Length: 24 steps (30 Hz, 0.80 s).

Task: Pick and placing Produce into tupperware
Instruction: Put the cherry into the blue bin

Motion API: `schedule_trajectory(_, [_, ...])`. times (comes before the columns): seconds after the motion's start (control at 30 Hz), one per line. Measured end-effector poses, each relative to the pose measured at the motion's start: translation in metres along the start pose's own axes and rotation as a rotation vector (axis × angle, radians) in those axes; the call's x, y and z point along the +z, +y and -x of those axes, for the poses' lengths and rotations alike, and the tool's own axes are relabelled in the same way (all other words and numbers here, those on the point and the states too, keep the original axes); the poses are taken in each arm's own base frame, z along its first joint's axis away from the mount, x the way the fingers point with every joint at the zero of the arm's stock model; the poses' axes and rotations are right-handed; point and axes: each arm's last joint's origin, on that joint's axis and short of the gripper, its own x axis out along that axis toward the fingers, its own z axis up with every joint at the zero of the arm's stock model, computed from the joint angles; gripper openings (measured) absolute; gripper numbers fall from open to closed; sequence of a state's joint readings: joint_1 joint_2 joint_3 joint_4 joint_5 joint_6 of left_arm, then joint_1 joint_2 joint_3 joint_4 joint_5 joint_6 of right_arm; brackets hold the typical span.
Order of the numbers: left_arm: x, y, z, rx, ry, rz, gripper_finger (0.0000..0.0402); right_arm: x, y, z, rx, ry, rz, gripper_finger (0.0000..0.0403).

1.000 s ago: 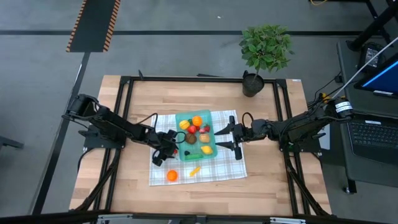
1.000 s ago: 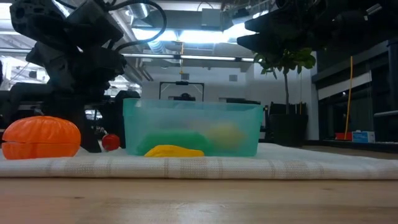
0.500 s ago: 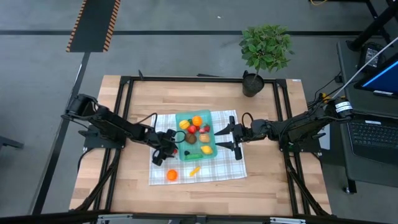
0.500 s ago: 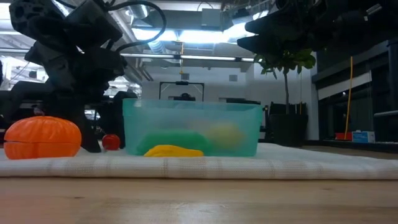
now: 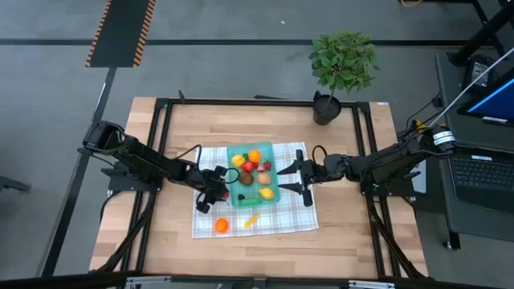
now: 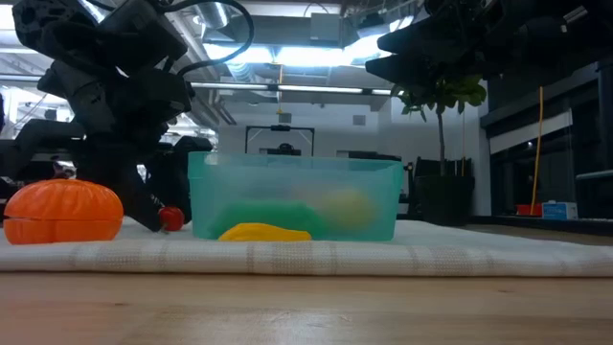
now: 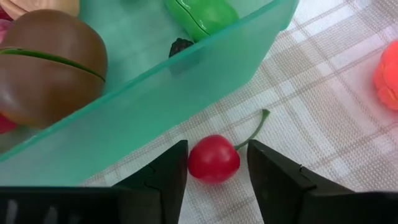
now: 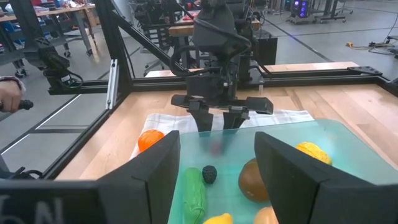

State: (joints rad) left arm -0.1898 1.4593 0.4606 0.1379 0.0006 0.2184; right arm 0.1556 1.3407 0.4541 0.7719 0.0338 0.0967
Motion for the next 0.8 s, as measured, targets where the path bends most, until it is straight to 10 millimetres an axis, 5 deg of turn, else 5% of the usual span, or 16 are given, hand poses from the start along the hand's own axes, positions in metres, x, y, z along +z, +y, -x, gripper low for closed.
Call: schedule_trajectory(0.8, [0.0011,0.0001,0.0002,-0.003,-0.008,0.012,0.0114,0.0,0.0,0.0,0.0,0.0,0.0,0.0209])
